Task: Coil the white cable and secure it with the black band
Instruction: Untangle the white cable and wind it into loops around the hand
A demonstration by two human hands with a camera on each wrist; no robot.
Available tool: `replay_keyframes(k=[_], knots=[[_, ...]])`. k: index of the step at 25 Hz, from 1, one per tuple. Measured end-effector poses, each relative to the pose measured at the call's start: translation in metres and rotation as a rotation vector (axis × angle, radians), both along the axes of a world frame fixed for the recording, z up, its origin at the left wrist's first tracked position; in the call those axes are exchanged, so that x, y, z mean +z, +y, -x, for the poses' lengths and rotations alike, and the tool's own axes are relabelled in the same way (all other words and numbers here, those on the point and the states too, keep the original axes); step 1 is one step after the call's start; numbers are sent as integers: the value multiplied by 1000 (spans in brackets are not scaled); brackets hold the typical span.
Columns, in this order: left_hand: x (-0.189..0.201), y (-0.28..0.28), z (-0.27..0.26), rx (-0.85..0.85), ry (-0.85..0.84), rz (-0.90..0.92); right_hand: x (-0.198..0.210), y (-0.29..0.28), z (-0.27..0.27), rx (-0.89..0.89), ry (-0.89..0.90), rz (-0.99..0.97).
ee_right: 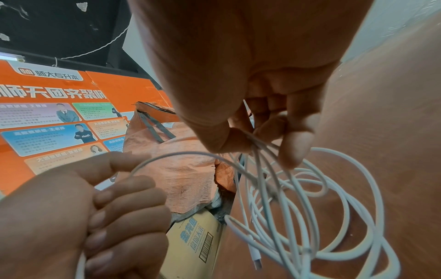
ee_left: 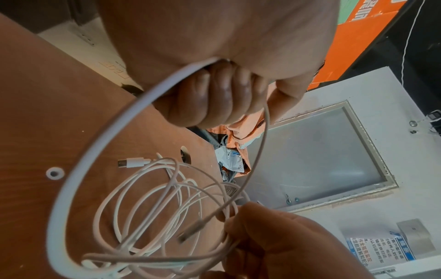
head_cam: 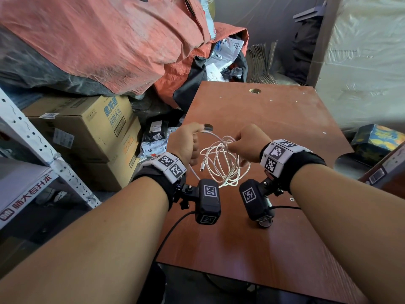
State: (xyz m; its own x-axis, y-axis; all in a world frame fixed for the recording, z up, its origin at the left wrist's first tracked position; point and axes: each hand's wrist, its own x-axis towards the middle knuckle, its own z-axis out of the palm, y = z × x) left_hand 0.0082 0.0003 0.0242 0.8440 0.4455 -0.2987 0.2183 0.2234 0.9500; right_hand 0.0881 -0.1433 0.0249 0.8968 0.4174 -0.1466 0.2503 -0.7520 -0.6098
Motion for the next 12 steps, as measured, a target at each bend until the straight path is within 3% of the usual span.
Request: replay_keyframes(k=[7, 12], knots=[[3, 2, -2, 233, -192, 182, -3, -1, 0, -16, 23, -12], [-6, 9, -8, 366, -184, 201, -1, -1, 2, -35, 43, -43]])
